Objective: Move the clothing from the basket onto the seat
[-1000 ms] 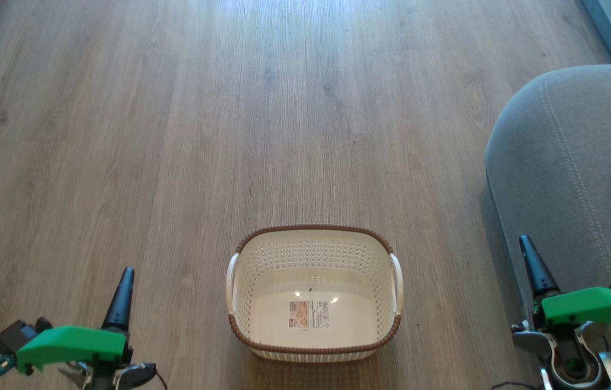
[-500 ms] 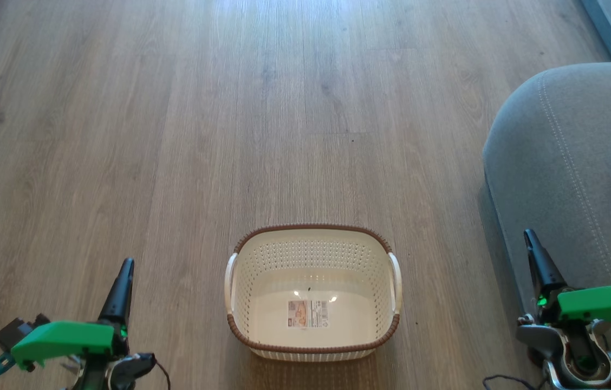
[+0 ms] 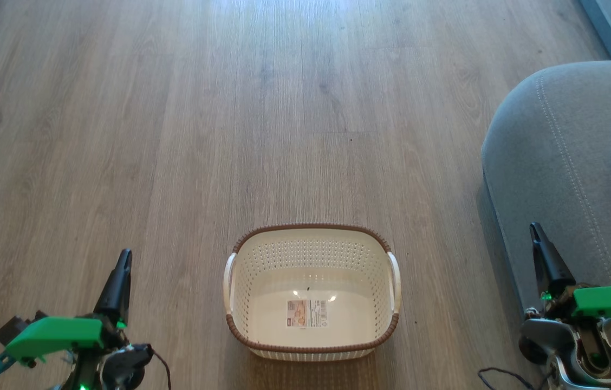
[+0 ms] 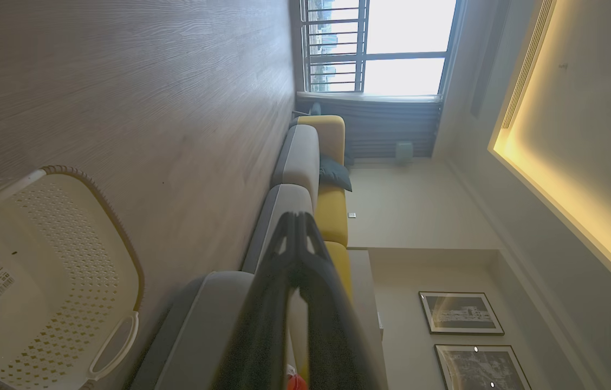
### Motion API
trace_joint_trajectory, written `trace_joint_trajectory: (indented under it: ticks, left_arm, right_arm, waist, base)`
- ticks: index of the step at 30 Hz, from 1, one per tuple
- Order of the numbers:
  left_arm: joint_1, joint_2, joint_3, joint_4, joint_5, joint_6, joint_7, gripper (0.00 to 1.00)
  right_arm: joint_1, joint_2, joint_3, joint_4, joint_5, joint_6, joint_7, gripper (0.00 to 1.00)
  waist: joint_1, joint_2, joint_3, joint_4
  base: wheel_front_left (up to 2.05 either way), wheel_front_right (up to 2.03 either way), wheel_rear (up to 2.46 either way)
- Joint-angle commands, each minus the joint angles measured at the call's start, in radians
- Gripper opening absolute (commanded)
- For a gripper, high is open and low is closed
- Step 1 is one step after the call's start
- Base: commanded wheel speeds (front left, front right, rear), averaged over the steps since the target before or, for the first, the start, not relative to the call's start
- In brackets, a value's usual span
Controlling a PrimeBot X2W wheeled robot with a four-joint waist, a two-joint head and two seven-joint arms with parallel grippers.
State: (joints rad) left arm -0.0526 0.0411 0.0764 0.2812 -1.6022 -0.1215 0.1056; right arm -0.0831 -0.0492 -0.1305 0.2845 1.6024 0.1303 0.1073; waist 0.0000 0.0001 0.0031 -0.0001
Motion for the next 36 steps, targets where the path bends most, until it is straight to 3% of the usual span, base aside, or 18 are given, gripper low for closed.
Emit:
trace_joint_trajectory:
  ticks: [1,36]
  left_arm:
    - [-0.056,0.009,0.038,-0.036,-0.006,-0.009,0.008,0.00]
    - [-0.056,0.009,0.037,-0.036,-0.006,-0.009,0.008,0.00]
  right_arm:
    - [-0.025,-0.001,0.016,-0.040,0.006,0.000,0.006,0.00]
    - [-0.025,-0.001,0.017,-0.040,0.006,0.000,0.006,0.00]
  waist:
    - [0.0000,-0.0001,0.000,0.000]
    - [0.0000,-0.0001,0.000,0.000]
  base:
    - [0.00,0.00,0.00]
    - [0.00,0.00,0.00]
